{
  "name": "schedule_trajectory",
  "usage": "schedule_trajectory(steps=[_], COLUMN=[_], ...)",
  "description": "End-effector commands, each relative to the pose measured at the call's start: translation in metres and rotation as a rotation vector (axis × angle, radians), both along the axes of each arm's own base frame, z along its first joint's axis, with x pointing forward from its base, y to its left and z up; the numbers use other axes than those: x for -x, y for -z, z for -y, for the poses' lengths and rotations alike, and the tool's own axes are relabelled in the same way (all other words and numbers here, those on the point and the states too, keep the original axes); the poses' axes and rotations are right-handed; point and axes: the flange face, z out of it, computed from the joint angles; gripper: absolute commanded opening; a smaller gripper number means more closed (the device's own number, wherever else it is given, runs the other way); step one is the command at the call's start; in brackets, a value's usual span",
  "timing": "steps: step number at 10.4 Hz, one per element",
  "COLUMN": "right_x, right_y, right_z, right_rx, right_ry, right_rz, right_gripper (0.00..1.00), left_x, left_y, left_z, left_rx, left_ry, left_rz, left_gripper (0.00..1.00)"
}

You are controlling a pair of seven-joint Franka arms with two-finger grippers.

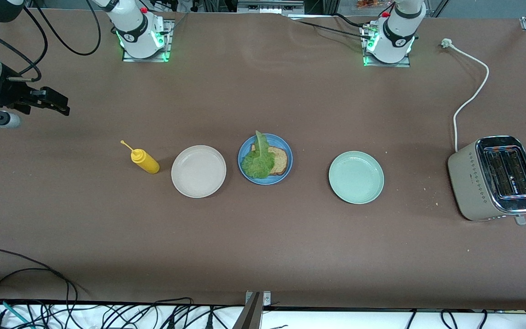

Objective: Make sandwich in blue plate with both arms
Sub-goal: 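Grasp the bread slice in the toaster with the left gripper and lift, then carry the bread slice over the blue plate with the left gripper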

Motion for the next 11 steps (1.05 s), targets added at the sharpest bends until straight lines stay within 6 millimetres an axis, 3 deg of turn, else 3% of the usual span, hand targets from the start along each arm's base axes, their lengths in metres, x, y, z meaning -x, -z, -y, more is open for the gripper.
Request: schedule_trajectory(steps=[1,3,4,5,8,11], right_x=[-0.001,-0.004,-0.004,-0.004,-0.004,-0.004], right_y=[-0.007,-0.005,-0.004,-0.004,-0.002,-0.002], right_z=[-0.001,0.001,0.003,0.003,0.002,0.003], right_rx=[0.015,0.014,0.013,0.013,0.013,0.015], right_ry=[0.003,0.004,0.007,0.006,0.008,0.006], right_rz=[0.004,0.013,0.007,0.009,0.0,0.0], right_gripper=[1.0,1.0,1.0,1.0,1.0,1.0], left_x=[0.0,-0.011,-0.021,-0.032,-0.06,-0.074], left_y=[-0.03,-0.024,-0.012,0.002,0.056,0.103], left_z=[0.026,0.055,0.074,0.099,0.204,0.281], left_rx=[-0.008,0.077,0.124,0.163,0.278,0.517], left_ry=[0.064,0.099,0.121,0.155,0.108,0.009], left_rz=[0.022,0.039,0.03,0.013,-0.057,-0.142], left_gripper=[0.0,0.0,0.0,0.0,0.0,0.0])
